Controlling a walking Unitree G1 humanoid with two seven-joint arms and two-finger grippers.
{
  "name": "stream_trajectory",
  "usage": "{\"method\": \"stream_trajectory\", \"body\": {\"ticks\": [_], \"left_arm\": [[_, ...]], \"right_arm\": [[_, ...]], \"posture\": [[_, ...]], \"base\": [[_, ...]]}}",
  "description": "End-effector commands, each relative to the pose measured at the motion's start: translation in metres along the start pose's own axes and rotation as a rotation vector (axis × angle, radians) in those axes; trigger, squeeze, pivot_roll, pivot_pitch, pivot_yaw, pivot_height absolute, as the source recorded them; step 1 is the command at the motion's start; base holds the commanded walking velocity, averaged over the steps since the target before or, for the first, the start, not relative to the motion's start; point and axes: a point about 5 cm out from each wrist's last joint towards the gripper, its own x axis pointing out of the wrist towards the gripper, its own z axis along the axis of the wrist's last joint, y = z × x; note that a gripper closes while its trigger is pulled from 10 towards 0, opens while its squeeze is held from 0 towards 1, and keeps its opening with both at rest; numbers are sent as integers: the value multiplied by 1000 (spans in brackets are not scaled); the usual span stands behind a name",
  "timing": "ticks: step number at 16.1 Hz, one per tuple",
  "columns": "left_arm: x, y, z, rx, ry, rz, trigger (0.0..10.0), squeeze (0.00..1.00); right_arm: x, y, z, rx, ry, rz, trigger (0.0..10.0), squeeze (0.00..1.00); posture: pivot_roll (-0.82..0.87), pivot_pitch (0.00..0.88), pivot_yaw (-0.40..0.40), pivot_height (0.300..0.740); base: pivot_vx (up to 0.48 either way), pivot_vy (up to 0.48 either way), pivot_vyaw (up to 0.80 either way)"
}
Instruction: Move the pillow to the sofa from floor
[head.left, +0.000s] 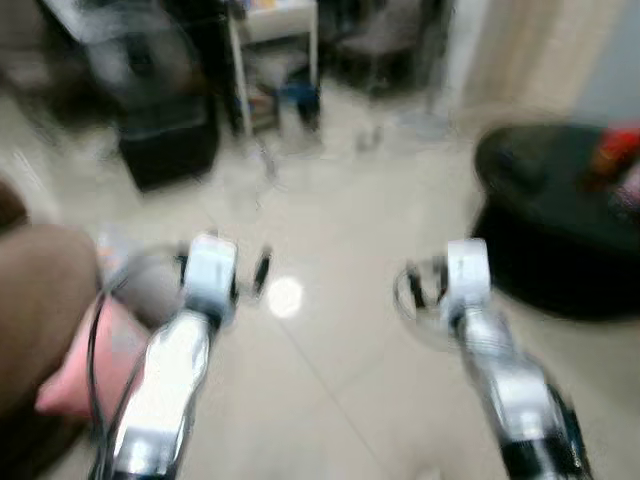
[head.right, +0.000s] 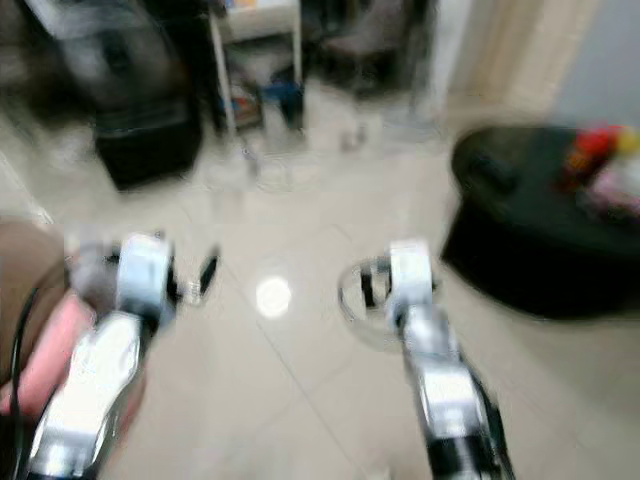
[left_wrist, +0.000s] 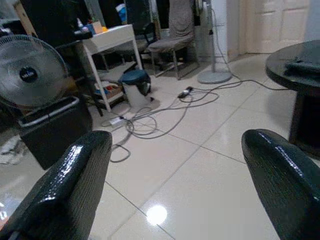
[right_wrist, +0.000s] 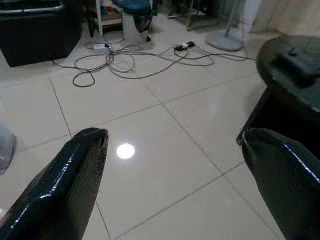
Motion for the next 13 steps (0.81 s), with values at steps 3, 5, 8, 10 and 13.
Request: {"method": "stream_trajectory", "body": {"ticks": [3,5,8,10,13], "left_arm": [[3,2,6,30,-43,17,10000,0],[3,2,7,31,-48,15,10000,0],[3,1,6,38,-48,10,10000,0],[3,1,5,43,-45,8,10000,0],[4,1,6,47,-43,5,10000,0]], "right_arm": [[2,6,8,-47,-55,61,10000,0],[2,6,8,-47,-63,66,10000,0],[2,7,7,-42,-69,77,10000,0],[2,7,7,-35,-68,87,10000,0],[1,8,6,-19,-71,105,10000,0]], "posture": [[50,0,9,740],[53,0,6,740],[53,0,6,740],[53,0,6,740],[56,0,9,740]], "base": [[0,0,0],[0,0,0],[0,180,0],[0,279,0],[0,295,0]]}}
